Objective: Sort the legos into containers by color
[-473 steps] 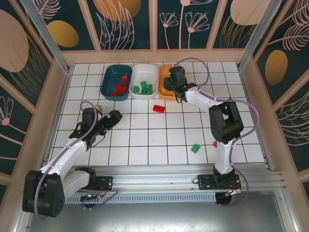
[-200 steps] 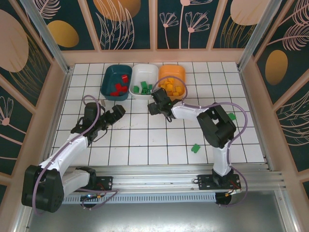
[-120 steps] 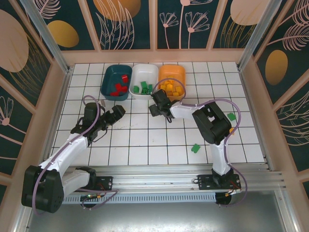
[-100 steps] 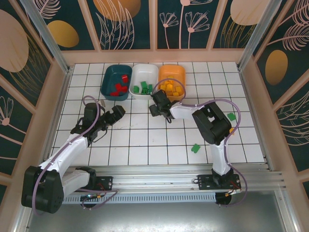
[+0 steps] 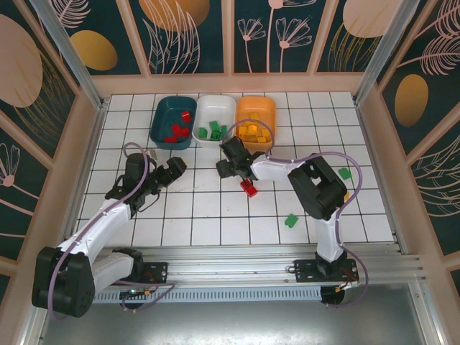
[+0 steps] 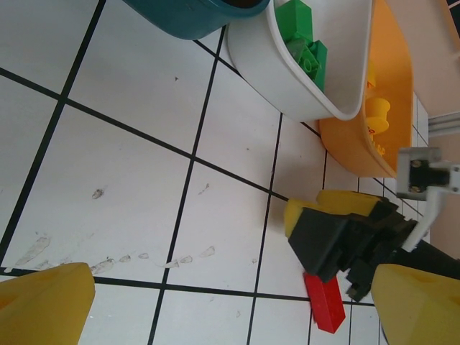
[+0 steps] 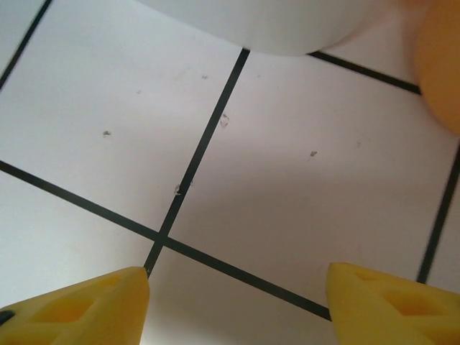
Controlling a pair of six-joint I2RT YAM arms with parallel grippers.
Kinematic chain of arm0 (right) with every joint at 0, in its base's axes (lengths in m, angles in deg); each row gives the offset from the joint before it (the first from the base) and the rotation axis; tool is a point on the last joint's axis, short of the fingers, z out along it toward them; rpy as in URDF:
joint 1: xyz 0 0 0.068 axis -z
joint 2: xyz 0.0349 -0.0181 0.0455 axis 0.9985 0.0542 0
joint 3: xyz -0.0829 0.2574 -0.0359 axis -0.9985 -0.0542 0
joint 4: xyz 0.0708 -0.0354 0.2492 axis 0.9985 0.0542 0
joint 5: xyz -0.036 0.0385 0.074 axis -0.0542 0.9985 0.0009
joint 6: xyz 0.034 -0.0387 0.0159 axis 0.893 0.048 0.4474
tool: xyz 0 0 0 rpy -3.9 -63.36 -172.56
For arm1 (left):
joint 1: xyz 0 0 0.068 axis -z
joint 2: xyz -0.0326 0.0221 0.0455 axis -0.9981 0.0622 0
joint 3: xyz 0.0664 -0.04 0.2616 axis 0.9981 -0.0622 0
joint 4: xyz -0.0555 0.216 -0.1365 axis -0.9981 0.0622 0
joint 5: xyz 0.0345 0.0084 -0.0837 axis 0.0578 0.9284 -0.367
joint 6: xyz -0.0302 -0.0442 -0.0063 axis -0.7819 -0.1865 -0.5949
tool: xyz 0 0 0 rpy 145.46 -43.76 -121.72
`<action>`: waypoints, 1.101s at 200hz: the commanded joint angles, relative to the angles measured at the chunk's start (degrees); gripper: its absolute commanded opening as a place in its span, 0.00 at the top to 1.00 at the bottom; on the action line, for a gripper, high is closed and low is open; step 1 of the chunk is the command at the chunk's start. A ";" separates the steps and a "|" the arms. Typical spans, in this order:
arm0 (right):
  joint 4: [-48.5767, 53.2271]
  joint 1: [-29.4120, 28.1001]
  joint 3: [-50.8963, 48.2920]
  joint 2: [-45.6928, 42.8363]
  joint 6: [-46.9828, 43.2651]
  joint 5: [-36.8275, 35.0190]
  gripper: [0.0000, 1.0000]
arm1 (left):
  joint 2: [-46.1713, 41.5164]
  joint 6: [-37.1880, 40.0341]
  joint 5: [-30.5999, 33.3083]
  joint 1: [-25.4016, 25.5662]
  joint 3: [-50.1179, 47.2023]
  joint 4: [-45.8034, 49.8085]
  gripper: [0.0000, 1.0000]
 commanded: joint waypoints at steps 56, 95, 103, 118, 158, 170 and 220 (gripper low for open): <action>8.34 -0.64 -13.83 -14.97 6.91 -0.40 0.21 | -0.12 0.39 -2.17 0.15 -2.25 -2.70 0.01; 5.47 -1.19 -19.57 -15.04 7.56 3.46 0.23 | 1.79 0.24 -2.95 0.08 -1.41 -4.01 0.01; 4.72 -1.31 -19.99 -14.40 7.81 3.57 0.24 | 1.88 0.21 -2.99 0.12 -1.29 -4.01 0.01; 3.81 -1.25 -20.14 -13.14 7.92 3.19 0.31 | 1.66 0.25 -2.90 0.12 -1.37 -3.76 0.01; 2.93 -1.66 -17.46 -14.23 8.91 0.68 0.70 | -1.15 1.06 0.74 0.03 -0.84 0.05 0.02; 1.68 -2.20 -15.25 -14.98 9.26 0.73 0.73 | -2.37 1.31 1.89 -0.97 0.12 1.58 0.02; -2.78 -6.76 6.62 -3.01 8.66 5.33 0.75 | -1.10 -0.93 -1.60 -16.30 4.72 8.18 0.01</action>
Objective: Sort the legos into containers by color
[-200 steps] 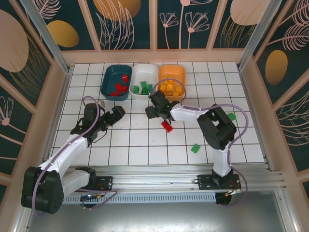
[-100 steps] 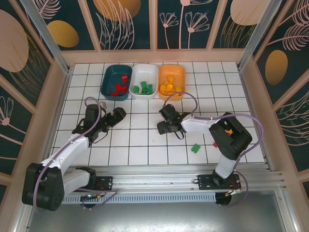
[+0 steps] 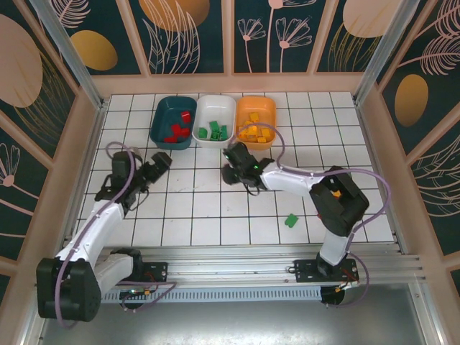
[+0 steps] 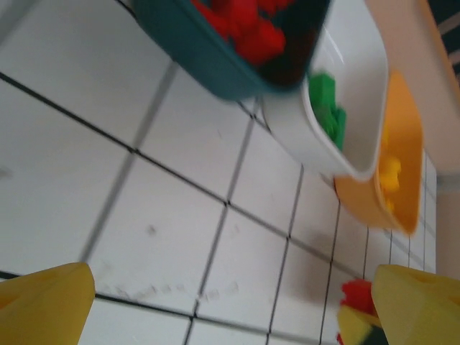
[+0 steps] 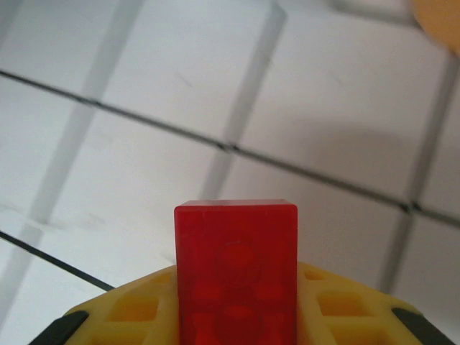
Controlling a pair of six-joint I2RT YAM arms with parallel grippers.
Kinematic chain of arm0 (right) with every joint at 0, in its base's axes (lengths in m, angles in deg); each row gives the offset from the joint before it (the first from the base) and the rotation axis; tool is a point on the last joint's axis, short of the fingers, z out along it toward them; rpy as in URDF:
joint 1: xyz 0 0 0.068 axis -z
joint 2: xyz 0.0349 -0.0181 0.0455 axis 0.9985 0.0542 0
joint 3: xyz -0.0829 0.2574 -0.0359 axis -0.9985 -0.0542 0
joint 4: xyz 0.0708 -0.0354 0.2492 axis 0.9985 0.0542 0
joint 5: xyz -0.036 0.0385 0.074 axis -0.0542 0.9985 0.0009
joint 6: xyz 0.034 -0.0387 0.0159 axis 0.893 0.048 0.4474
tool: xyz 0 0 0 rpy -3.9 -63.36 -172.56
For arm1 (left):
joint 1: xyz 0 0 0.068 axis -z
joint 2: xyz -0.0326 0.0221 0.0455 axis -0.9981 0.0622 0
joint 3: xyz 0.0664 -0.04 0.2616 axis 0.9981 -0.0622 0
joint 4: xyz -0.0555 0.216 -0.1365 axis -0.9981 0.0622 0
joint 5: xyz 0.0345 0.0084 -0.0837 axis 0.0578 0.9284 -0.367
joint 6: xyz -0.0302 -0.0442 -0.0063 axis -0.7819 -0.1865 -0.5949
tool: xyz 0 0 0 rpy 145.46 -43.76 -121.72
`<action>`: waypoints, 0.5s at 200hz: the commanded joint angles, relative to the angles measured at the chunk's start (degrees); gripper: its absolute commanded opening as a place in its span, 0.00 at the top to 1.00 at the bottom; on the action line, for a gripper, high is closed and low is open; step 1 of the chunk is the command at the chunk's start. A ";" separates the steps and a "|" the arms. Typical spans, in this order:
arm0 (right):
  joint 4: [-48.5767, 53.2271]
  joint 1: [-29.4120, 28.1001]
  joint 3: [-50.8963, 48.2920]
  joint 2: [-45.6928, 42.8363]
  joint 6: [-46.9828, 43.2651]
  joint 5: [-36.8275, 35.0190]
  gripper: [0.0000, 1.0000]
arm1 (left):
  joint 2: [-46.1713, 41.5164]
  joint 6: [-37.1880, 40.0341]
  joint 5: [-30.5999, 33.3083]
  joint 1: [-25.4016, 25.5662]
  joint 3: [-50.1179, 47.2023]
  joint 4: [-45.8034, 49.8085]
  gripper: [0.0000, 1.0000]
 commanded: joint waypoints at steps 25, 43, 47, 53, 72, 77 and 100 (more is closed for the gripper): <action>-3.38 -3.77 26.98 18.18 -2.46 0.17 0.75 | 4.91 -1.95 -9.09 -9.35 1.36 3.33 0.01; -1.79 -3.73 37.76 25.53 -4.11 -2.08 0.74 | 4.91 -1.71 -10.93 -9.66 -0.43 2.98 0.01; -1.34 -3.59 39.88 27.04 -4.42 -2.46 0.75 | 4.62 -1.58 -11.08 -9.66 -0.81 3.09 0.02; -0.75 -3.33 42.99 29.06 -4.85 -2.90 0.75 | 4.02 -1.23 -11.13 -9.74 -1.13 3.26 0.01; 0.00 -2.39 50.69 34.15 -5.61 -3.35 0.74 | 1.96 0.96 -10.89 -9.71 -1.05 4.84 0.01; 0.58 -2.08 53.04 35.36 -5.63 -3.07 0.74 | 1.45 1.40 -10.79 -9.75 -0.98 5.19 0.02; 3.39 -0.79 61.92 40.46 -5.54 -1.06 0.74 | -0.46 2.94 -10.57 -9.70 -0.88 6.47 0.01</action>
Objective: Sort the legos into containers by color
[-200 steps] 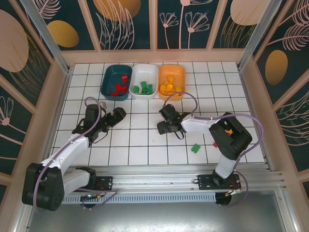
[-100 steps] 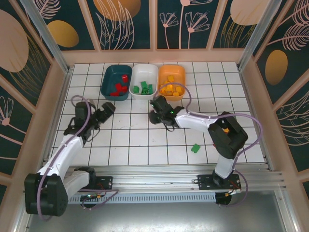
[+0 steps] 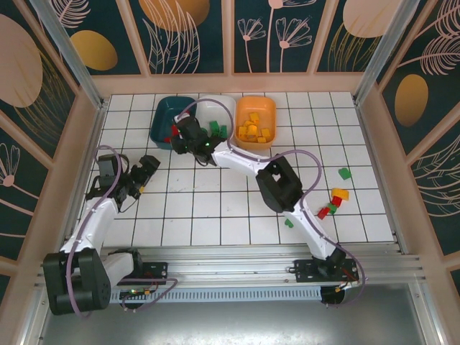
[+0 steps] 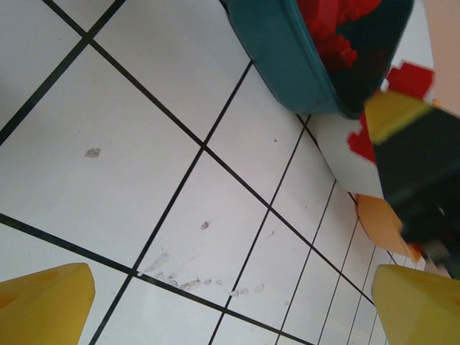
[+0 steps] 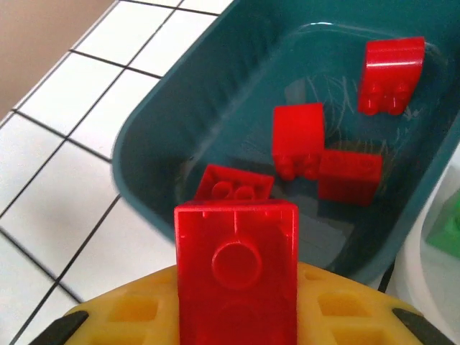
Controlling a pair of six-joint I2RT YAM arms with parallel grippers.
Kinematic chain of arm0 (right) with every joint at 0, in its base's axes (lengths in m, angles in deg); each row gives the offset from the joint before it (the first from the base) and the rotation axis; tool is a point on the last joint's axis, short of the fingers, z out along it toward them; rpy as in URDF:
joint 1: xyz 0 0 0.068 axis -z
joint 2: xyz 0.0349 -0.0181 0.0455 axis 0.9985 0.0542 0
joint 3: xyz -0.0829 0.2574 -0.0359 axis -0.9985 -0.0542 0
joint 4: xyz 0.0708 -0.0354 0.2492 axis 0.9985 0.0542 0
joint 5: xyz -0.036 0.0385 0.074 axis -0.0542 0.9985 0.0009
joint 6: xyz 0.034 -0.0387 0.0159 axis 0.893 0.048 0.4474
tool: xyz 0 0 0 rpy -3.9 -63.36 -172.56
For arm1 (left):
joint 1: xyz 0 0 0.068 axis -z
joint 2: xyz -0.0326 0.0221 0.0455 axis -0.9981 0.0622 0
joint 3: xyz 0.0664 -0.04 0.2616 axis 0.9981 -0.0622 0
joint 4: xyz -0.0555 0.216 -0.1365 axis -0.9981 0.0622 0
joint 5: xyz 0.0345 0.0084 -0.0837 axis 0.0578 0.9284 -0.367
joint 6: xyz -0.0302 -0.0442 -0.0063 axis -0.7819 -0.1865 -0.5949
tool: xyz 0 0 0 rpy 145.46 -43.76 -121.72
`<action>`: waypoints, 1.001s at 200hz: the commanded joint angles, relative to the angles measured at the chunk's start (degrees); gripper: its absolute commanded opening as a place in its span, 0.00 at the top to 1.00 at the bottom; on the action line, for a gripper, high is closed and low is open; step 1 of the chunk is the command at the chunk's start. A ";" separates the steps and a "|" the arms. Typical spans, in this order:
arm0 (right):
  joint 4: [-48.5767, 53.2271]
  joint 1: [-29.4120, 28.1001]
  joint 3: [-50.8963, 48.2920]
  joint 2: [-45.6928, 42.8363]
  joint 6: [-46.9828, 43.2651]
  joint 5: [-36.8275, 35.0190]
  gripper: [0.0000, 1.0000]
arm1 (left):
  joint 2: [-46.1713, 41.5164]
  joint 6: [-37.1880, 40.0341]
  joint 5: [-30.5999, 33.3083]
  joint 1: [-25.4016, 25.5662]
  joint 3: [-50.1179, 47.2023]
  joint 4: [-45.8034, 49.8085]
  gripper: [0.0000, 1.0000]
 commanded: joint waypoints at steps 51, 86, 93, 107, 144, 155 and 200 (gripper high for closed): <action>8.88 5.11 20.56 11.20 0.49 5.07 0.45 | -3.27 2.89 -3.59 -0.39 -1.50 0.29 0.01; 11.04 4.92 25.13 11.66 -0.93 5.40 0.28 | -2.10 2.06 -5.75 -0.34 -1.99 -2.01 0.01; 10.89 4.76 25.13 10.96 -1.50 5.41 0.28 | -2.06 1.89 -5.96 -0.39 -1.97 -2.32 0.01; 11.45 4.45 25.13 9.20 -2.32 4.63 0.28 | -2.25 1.75 -6.38 -0.40 -1.77 -2.65 0.01; 12.58 3.04 14.02 -3.60 -3.12 -5.06 0.30 | -3.82 1.00 -8.86 -0.37 -2.61 -6.03 0.02; 12.35 2.80 6.17 -10.07 -1.06 -9.42 0.30 | -4.50 -0.09 -10.67 -0.25 -3.57 -9.06 0.02; 18.29 3.04 -39.15 -41.10 23.07 -27.37 0.26 | -6.47 -2.87 -5.83 11.96 -5.43 -17.34 0.02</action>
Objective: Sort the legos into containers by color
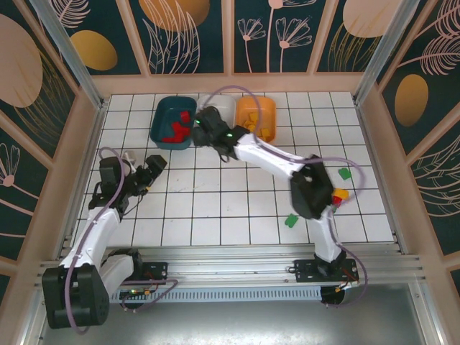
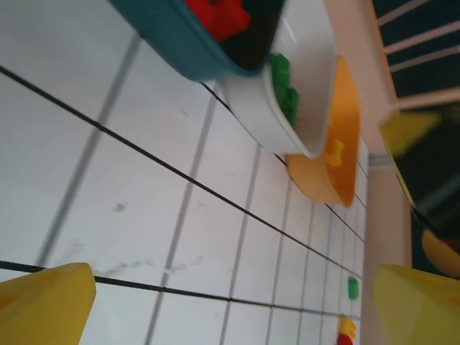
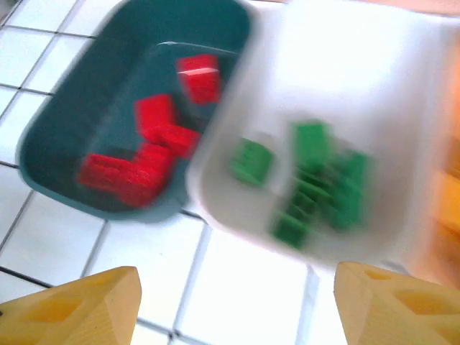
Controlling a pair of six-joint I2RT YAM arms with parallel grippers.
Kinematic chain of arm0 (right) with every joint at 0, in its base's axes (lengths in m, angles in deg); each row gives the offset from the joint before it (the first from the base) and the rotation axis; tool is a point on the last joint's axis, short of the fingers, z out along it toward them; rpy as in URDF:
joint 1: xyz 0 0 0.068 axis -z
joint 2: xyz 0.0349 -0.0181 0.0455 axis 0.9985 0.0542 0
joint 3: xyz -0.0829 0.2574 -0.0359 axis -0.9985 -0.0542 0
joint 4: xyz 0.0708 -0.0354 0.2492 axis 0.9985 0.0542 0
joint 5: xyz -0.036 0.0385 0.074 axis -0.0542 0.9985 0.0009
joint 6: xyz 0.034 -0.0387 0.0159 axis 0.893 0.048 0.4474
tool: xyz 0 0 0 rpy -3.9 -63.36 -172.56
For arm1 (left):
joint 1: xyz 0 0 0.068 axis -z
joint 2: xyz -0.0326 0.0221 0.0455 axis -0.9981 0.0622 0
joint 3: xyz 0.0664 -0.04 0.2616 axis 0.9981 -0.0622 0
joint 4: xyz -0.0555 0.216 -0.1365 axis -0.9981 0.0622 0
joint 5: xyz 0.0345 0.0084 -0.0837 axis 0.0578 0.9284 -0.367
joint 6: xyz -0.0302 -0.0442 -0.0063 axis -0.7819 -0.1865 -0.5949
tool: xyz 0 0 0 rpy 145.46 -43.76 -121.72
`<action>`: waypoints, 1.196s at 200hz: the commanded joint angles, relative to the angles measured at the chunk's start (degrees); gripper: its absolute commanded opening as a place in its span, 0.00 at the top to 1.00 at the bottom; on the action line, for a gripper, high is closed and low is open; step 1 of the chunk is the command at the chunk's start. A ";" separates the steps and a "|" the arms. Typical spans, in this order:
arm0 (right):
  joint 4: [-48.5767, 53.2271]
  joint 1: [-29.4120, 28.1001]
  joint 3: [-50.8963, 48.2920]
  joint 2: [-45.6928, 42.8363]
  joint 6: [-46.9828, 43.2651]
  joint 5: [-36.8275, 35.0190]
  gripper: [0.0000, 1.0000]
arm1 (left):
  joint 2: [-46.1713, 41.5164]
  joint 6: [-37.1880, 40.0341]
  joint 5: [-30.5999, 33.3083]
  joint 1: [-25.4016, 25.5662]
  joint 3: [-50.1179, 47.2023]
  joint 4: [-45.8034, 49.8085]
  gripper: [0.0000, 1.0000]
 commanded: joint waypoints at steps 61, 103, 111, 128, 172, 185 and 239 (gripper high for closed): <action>27.53 7.04 -53.33 -41.84 44.93 -3.53 0.23 | 5.69 -0.65 6.74 24.42 -1.09 -14.72 0.02; 23.70 12.71 -64.20 -49.71 46.65 7.76 0.24 | 7.47 0.10 6.81 25.53 -0.70 -14.38 0.02; 22.89 12.99 -64.66 -49.61 46.09 8.69 0.24 | 7.35 0.22 7.00 25.47 -0.69 -14.00 0.02; 21.06 13.03 -65.07 -48.65 44.93 11.12 0.25 | 7.37 0.63 7.45 25.51 -0.80 -13.21 0.02; 14.96 13.15 -67.14 -44.00 43.43 14.75 0.34 | 8.79 0.90 7.98 25.49 -0.37 -12.35 0.02; 14.39 13.12 -66.77 -42.51 42.48 14.74 0.42 | 9.29 1.17 7.98 25.51 0.20 -11.75 0.01; 11.97 12.24 -63.50 -41.53 38.99 14.09 0.75 | 9.04 2.18 11.30 25.31 1.99 -7.62 0.02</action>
